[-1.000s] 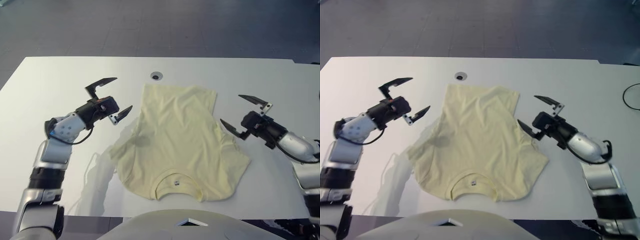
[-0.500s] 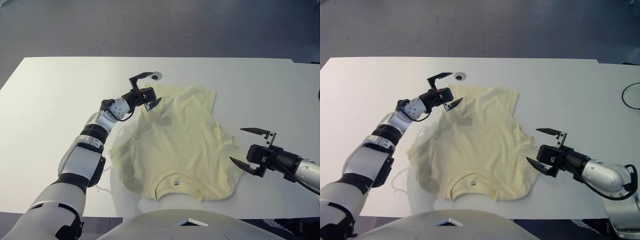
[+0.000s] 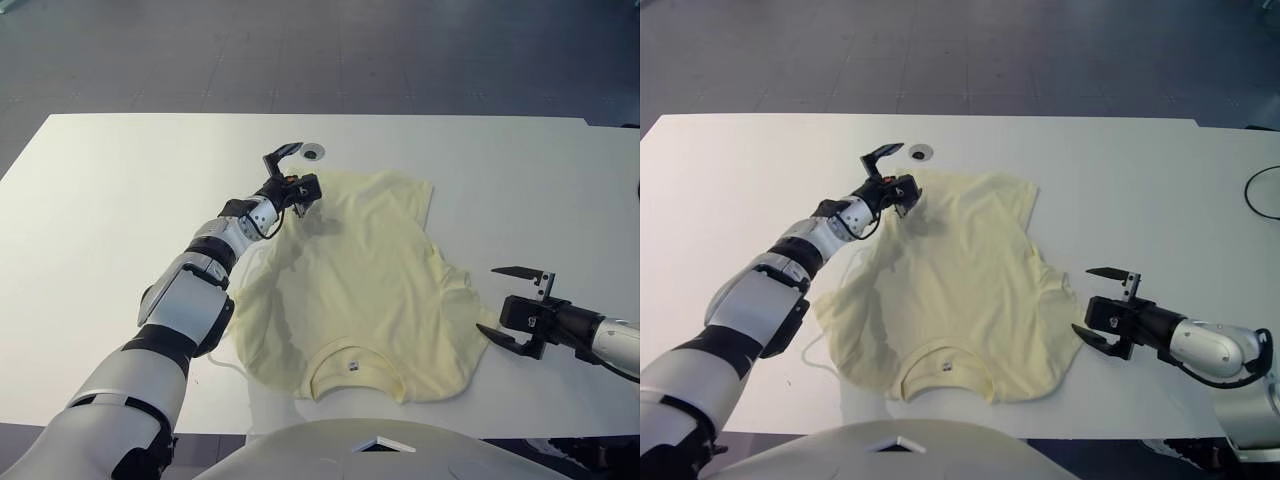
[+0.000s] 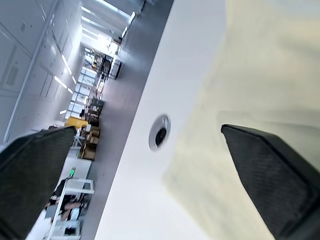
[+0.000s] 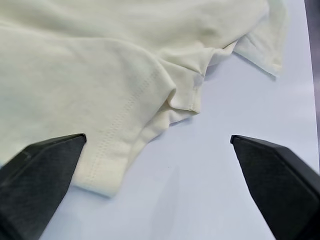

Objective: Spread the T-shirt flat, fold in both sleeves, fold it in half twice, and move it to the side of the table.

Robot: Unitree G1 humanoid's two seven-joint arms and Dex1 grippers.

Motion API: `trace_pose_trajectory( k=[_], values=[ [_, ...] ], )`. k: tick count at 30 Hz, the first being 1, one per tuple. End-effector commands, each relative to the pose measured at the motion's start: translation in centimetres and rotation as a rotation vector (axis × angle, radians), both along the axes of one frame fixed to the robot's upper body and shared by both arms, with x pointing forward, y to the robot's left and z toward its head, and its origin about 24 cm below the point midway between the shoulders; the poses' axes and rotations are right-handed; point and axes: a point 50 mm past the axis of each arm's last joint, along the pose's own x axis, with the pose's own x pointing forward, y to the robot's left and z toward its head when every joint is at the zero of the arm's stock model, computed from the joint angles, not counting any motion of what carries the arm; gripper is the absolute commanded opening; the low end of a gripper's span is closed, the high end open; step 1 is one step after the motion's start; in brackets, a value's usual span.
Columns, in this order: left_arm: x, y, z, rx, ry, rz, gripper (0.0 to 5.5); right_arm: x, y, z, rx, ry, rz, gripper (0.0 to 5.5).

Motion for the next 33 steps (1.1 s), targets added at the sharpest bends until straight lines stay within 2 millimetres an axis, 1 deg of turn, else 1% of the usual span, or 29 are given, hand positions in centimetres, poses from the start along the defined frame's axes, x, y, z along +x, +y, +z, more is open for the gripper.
trace_pose_trajectory(
  k=[1,4,7,11,15,19,21,22,24,26,29,31,33],
  values=[
    [-0.5,1.5,-1.6,0.075,0.063,0.045,5.40,-1.2,-0.8,-1.4,-0.063,0.114,0.015,5.37],
    [-1.1,2.2,-2.6,0.090,0.103,0.053,5.40,-1.6,-1.1,-2.0,-0.086,0.149,0.017,5.37],
    [-1.5,3.3,-3.3,0.107,0.133,0.077,5.40,-2.5,-1.4,-2.3,-0.119,0.200,0.038,5.37],
    [-2.0,4.7,-3.8,0.126,0.167,0.100,5.40,-3.8,-1.0,-1.6,-0.104,0.234,0.070,5.37],
    [-2.4,5.6,-4.3,0.134,0.194,0.113,5.40,-4.1,-0.6,-1.3,-0.075,0.244,0.079,5.37],
    [-2.7,6.1,-4.5,0.133,0.205,0.118,5.40,-4.3,0.3,-0.9,-0.001,0.260,0.092,5.37],
    [-2.7,5.9,-4.4,0.115,0.199,0.107,5.40,-3.2,0.4,-0.2,0.055,0.200,0.052,5.37],
    [-2.7,5.7,-4.3,0.106,0.188,0.094,5.40,-2.2,0.3,0.4,0.081,0.144,0.019,5.37],
    [-2.8,5.3,-4.2,0.079,0.177,0.064,5.40,-0.3,0.1,1.9,0.143,0.040,-0.042,5.37],
    [-2.9,4.8,-3.9,0.056,0.163,0.026,5.40,1.1,0.0,3.3,0.189,-0.032,-0.072,5.37],
    [-2.8,4.7,-3.0,0.032,0.133,-0.029,5.40,2.0,0.2,5.3,0.233,-0.090,-0.072,5.37],
    [-2.6,5.4,-1.9,0.027,0.098,-0.038,5.40,2.4,0.3,6.5,0.227,-0.128,-0.057,5.37],
    [-2.4,6.2,-0.9,0.030,0.063,-0.030,5.40,2.7,0.3,7.4,0.210,-0.154,-0.045,5.37]
  ],
)
